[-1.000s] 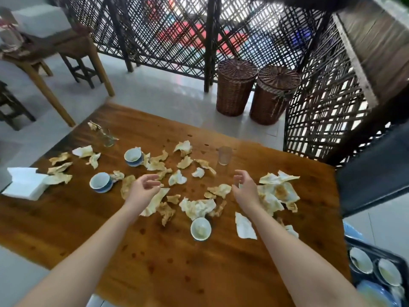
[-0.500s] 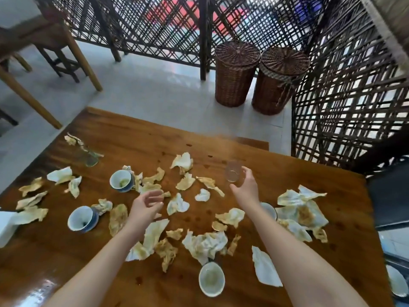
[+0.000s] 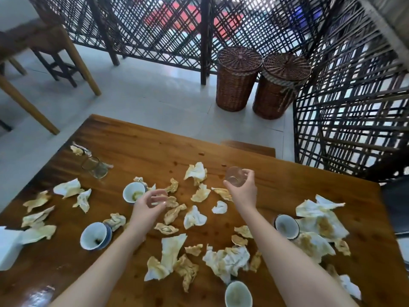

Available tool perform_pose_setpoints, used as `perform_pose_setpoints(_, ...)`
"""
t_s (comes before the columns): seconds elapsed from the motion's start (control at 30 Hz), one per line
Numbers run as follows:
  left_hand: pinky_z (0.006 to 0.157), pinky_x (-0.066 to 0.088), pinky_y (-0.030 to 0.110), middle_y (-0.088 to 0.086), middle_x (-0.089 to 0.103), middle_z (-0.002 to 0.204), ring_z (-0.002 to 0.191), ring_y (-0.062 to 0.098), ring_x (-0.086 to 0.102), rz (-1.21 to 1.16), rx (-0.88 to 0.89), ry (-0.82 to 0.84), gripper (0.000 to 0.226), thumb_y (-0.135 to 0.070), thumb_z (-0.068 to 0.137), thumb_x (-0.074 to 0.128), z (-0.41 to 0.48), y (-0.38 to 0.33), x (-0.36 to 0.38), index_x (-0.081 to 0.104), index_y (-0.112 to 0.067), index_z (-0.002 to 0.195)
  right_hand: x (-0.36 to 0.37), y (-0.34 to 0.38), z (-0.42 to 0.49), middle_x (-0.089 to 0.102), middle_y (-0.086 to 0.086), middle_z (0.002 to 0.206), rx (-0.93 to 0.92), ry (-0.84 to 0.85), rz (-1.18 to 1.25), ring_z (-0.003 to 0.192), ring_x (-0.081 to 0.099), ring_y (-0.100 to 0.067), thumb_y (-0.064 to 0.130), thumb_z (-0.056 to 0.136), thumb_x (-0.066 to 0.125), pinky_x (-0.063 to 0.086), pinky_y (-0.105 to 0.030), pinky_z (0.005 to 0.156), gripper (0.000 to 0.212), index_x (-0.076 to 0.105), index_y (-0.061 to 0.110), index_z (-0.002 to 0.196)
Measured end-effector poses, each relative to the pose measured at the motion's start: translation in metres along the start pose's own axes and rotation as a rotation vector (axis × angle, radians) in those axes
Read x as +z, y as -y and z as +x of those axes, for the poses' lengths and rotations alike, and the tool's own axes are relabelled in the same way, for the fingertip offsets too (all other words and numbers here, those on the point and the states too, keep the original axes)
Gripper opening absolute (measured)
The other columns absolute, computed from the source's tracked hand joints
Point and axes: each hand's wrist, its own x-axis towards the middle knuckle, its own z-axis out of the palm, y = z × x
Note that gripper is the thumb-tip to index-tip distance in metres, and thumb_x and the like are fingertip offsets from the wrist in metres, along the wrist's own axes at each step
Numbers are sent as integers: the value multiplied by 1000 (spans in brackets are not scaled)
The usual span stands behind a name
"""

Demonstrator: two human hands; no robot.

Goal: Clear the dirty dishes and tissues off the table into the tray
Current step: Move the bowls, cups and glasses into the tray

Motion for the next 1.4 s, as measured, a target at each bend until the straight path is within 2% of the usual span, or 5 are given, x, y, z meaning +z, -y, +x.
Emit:
perform_pose_setpoints(0.37,73,53,25,4,68,107,99,17,65,-37,37,119,29,-8,89,66,36,1,-99,63,-16,116,84,94,-93,51,21,100,-141,1,63,87,54,5,27,73,81,40,2,63,56,42,30,114)
perform_pose_setpoints(0.77,78,49,23,4,62,117,104,17,58,41,23,-38,35,-10,90,65,87,20,-230,56,-20,123,189,143,-139,56,14,108,-131,40,46,101,54,-4,33,70,83,40,-5,70,57,44,32,112)
perform_pose_setpoints(1.03,95,48,38,6,44,144,127,26,48,88,-85,-49,70,-14,84,73,138,34,-238,38,-24,143,229,153,-137,58,10,114,-106,106,-42,105,55,-6,30,71,83,46,-18,84,56,46,30,113)
perform_pose_setpoints(1.23,102,43,39,5,46,144,132,25,43,174,-43,-21,72,-13,78,79,167,43,-221,43,-22,140,227,140,-130,57,19,109,-33,92,-9,102,52,5,31,69,84,41,-5,73,54,45,40,105)
perform_pose_setpoints(1.4,102,44,38,8,51,136,129,27,47,229,5,-49,66,-12,79,79,176,42,-208,46,-16,135,214,124,-130,56,23,108,25,57,-10,102,52,5,37,66,85,42,-13,76,54,45,43,103)
